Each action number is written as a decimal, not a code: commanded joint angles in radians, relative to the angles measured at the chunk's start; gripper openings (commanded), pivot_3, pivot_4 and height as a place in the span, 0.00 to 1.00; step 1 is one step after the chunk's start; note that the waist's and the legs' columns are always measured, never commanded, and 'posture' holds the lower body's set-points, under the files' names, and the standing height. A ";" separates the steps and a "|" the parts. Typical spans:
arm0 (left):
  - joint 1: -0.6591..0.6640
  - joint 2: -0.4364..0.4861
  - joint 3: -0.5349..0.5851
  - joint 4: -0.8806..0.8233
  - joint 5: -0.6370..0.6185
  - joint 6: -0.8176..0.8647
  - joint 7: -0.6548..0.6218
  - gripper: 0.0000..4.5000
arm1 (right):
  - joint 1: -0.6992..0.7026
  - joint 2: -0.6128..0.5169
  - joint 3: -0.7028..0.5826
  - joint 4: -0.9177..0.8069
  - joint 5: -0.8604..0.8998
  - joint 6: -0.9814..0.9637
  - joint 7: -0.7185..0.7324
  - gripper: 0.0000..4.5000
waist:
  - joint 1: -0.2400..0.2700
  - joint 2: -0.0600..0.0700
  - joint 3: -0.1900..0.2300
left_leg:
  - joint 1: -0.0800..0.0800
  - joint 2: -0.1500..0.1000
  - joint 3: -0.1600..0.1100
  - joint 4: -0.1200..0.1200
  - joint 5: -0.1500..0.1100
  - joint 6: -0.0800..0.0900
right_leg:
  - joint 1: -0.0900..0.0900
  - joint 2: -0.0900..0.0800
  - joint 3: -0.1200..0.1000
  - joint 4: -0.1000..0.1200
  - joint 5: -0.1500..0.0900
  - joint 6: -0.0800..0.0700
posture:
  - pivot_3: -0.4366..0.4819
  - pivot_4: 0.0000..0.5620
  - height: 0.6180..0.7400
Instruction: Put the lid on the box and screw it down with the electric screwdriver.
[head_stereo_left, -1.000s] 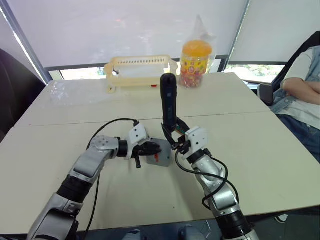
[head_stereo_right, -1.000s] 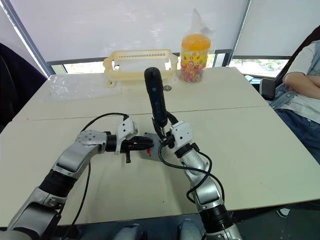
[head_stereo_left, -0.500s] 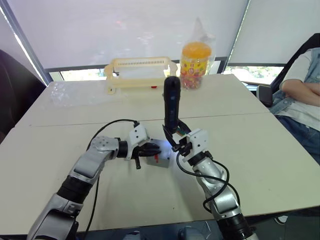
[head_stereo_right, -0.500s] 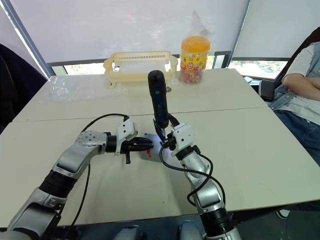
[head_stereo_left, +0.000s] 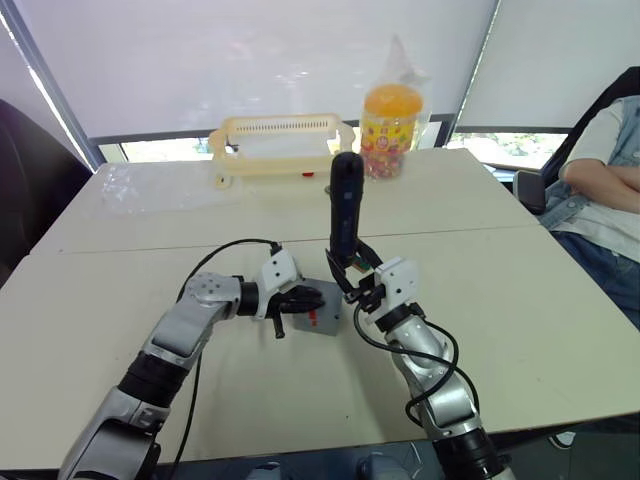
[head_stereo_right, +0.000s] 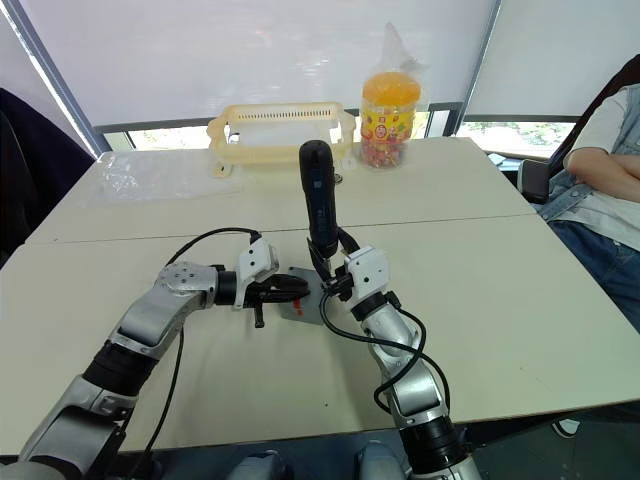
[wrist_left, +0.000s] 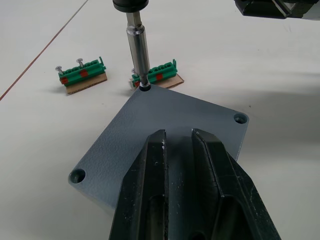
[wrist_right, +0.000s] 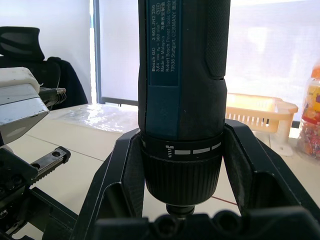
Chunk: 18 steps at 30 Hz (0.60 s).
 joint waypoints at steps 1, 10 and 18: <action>0.016 0.000 -0.021 0.018 0.027 0.004 0.008 0.17 | 0.070 -0.007 0.009 0.087 0.004 0.090 0.015 0.40 | 0.000 -0.001 -0.002 | 0.000 0.000 0.000 0.000 0.000 0.000 | 0.000 0.000 0.000 0.000 0.000 0.000 | 0.48 0.27 1.00; 0.006 -0.012 -0.020 0.041 0.039 -0.006 0.021 0.17 | 0.073 -0.017 0.009 0.063 0.027 0.116 0.037 0.40 | 0.000 -0.001 -0.003 | 0.005 0.000 0.000 -0.003 0.000 0.000 | 0.004 -0.001 0.000 0.000 -0.004 -0.002 | 0.48 0.27 1.00; 0.010 -0.020 -0.024 0.046 0.042 -0.014 0.030 0.17 | 0.058 -0.011 0.014 0.077 0.026 0.107 0.039 0.40 | -0.002 -0.001 -0.003 | 0.006 0.001 -0.001 -0.004 -0.001 0.000 | 0.004 -0.001 0.000 0.000 -0.004 -0.002 | 0.48 0.27 1.00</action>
